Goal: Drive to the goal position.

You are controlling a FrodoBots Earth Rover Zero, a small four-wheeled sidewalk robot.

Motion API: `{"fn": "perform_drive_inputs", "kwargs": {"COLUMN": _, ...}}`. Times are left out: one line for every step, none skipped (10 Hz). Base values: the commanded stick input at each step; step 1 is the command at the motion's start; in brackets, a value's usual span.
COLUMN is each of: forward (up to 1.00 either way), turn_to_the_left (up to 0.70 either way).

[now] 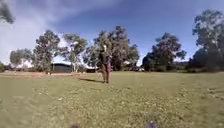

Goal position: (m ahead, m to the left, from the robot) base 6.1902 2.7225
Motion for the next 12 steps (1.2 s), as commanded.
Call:
{"fn": "perform_drive_inputs", "kwargs": {"forward": 0.7, "turn_to_the_left": -0.12}}
{"fn": "perform_drive_inputs", "kwargs": {"forward": 0.7, "turn_to_the_left": -0.29}}
{"fn": "perform_drive_inputs", "kwargs": {"forward": 0.7, "turn_to_the_left": -0.33}}
{"fn": "perform_drive_inputs", "kwargs": {"forward": 0.7, "turn_to_the_left": -0.33}}
{"fn": "perform_drive_inputs", "kwargs": {"forward": 0.7, "turn_to_the_left": -0.33}}
{"fn": "perform_drive_inputs", "kwargs": {"forward": 0.7, "turn_to_the_left": -0.33}}
{"fn": "perform_drive_inputs", "kwargs": {"forward": 0.7, "turn_to_the_left": -0.33}}
{"fn": "perform_drive_inputs", "kwargs": {"forward": 0.7, "turn_to_the_left": -0.32}}
{"fn": "perform_drive_inputs", "kwargs": {"forward": 0.7, "turn_to_the_left": -0.31}}
{"fn": "perform_drive_inputs", "kwargs": {"forward": 0.7, "turn_to_the_left": -0.19}}
{"fn": "perform_drive_inputs", "kwargs": {"forward": 0.7, "turn_to_the_left": -0.02}}
{"fn": "perform_drive_inputs", "kwargs": {"forward": 0.7, "turn_to_the_left": 0.0}}
